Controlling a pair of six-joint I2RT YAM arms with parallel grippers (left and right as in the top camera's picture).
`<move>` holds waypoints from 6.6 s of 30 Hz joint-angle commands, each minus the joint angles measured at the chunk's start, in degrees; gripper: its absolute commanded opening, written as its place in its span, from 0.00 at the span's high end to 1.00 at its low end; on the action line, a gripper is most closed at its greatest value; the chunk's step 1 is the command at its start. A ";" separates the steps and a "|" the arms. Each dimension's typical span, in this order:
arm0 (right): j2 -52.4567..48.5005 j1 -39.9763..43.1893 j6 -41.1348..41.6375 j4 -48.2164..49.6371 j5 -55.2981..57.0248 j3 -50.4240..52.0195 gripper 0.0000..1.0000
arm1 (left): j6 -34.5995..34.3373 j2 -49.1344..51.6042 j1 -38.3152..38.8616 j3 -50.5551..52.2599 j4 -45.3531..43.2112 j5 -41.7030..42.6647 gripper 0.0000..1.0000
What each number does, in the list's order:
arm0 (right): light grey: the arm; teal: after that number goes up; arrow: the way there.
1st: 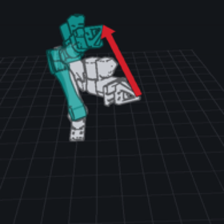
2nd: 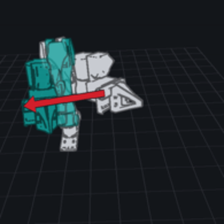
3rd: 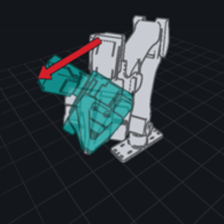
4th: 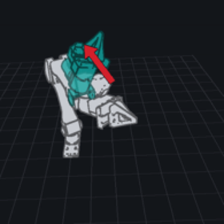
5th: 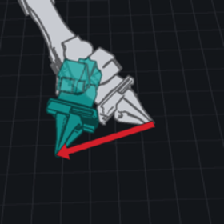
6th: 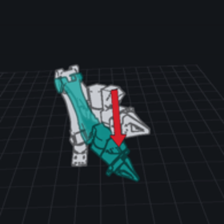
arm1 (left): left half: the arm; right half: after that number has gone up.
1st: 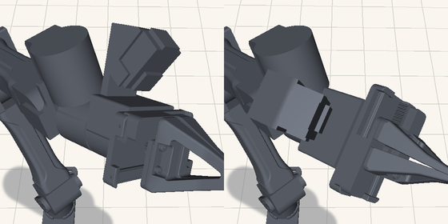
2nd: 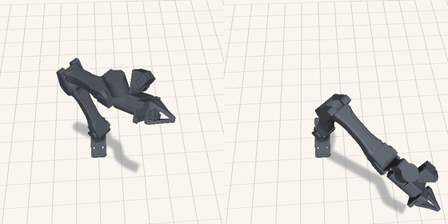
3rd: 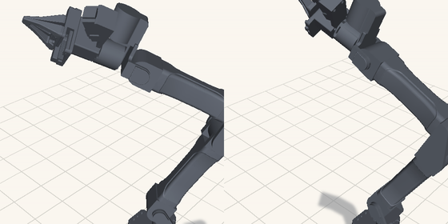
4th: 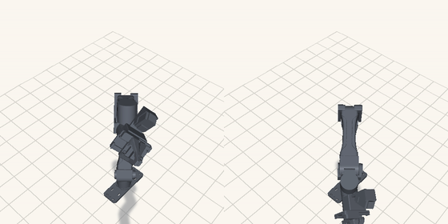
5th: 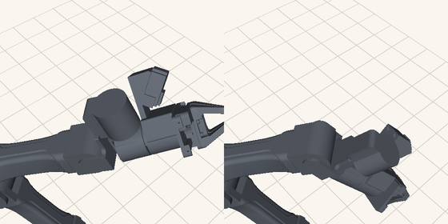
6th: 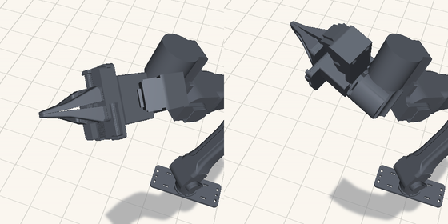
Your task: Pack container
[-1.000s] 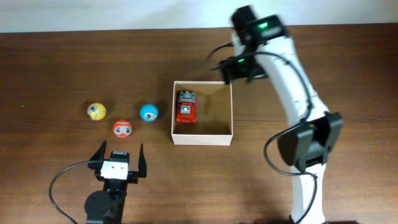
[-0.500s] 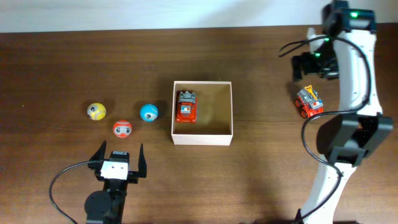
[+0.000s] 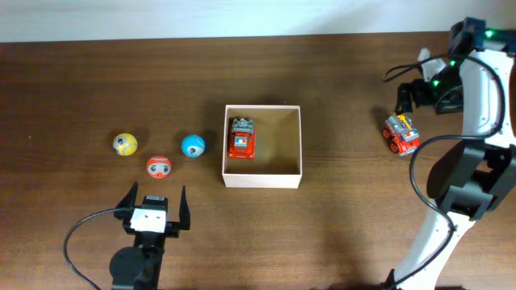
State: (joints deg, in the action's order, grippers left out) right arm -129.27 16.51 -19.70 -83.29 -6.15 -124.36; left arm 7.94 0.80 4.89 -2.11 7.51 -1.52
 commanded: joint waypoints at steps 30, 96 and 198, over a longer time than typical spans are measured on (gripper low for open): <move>1.40 0.09 -10.84 18.27 -0.76 19.45 0.01 | 0.74 -0.46 -0.28 0.26 -0.09 0.63 0.01; 1.53 -6.34 7.48 9.68 -15.43 10.38 0.49 | 0.74 -0.46 -0.28 0.26 -0.09 0.63 0.01; -12.02 -21.31 49.05 18.53 15.80 -2.93 0.39 | 0.74 -0.46 -0.28 0.26 -0.09 0.63 0.01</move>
State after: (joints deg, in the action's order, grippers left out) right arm -140.57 -5.02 35.27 -64.12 8.16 -126.63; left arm 7.92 0.78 4.89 -2.11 7.51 -1.52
